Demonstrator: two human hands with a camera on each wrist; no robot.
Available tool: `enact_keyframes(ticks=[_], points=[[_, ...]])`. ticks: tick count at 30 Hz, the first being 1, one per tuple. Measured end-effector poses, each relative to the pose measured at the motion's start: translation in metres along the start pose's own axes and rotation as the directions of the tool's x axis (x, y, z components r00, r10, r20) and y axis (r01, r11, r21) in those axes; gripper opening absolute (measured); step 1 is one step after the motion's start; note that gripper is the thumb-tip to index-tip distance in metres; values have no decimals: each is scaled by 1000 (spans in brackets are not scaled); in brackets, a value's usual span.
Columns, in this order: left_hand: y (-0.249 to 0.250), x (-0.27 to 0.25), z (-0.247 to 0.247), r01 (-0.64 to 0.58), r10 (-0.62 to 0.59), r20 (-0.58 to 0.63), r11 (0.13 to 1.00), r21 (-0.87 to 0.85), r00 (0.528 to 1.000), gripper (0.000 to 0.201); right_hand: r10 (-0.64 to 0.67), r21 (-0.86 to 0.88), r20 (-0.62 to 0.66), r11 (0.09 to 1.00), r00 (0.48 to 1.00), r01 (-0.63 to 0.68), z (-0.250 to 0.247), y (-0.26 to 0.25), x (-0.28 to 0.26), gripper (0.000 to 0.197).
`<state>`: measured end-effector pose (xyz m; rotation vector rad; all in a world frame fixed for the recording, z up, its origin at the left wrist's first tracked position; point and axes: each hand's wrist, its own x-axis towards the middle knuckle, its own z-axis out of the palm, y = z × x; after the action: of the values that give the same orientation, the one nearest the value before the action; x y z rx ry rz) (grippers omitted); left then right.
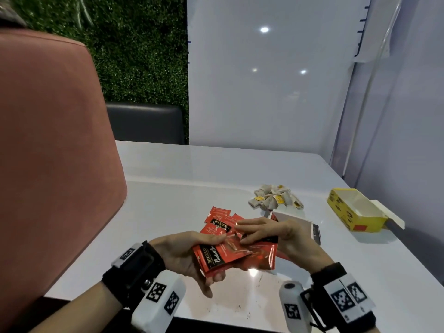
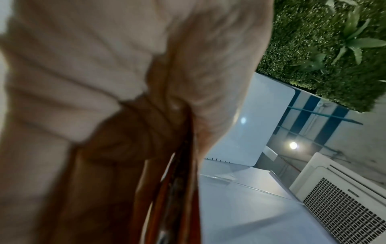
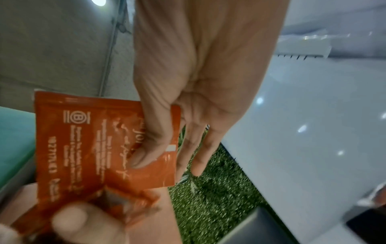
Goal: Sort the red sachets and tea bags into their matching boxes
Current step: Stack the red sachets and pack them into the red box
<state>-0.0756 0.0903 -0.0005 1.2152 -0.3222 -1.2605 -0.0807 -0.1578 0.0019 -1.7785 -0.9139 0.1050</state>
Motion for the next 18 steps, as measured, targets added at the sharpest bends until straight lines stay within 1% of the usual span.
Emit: enact_keyframes(ticks=[1, 3, 4, 5, 6, 7, 8, 10, 12, 14, 15, 16, 17, 18], points=[[-1, -2, -1, -18, 18, -28, 1000, -6, 999, 70, 34, -9, -35, 999, 999, -34, -3, 1, -6, 21], [-2, -6, -5, -51, 51, -98, 999, -1, 994, 64, 91, -16, -143, 995, 986, -94, -9, 1, -17, 27], [-3, -6, -7, -68, 70, -145, 998, 17, 987, 67, 120, -13, -196, 992, 973, -125, -10, 1, -22, 27], [-4, -5, -8, -77, 84, -190, 996, 44, 978, 74, 149, -15, -217, 988, 965, -156, -9, -1, -25, 24], [-5, -4, -8, -74, 89, -227, 995, 72, 970, 79, 171, -21, -208, 984, 963, -179, -6, -2, -27, 19], [-6, -1, -8, -72, 94, -254, 993, 94, 963, 78, 187, -15, -188, 981, 964, -193, -3, -2, -28, 14], [-6, 2, -6, -72, 100, -273, 991, 108, 957, 69, 200, 17, -166, 980, 966, -200, 1, -3, -28, 12], [-6, 8, -2, -67, 99, -291, 991, 120, 952, 49, 204, 124, -169, 975, 964, -184, 8, -4, -29, 12], [-6, 12, 1, -49, 82, -288, 991, 122, 954, 41, 176, 125, -227, 981, 958, -151, 11, -3, -29, 14], [-7, 14, 3, -37, 62, -252, 994, 103, 966, 43, 134, 71, -306, 991, 942, -117, 12, -2, -28, 11], [-7, 14, 3, -35, 55, -232, 995, 89, 971, 46, 78, 18, -327, 997, 942, -77, 13, -1, -28, 11], [-7, 15, 3, -35, 50, -216, 997, 76, 975, 49, -19, -76, -326, 997, 945, -6, 14, 0, -28, 9], [-8, 15, 4, -33, 45, -205, 998, 62, 978, 51, -123, -200, -296, 978, 947, 64, 14, 0, -28, 8], [-8, 15, 4, -31, 40, -200, 998, 47, 979, 50, -190, -279, -242, 953, 951, 120, 15, 3, -28, 11]])
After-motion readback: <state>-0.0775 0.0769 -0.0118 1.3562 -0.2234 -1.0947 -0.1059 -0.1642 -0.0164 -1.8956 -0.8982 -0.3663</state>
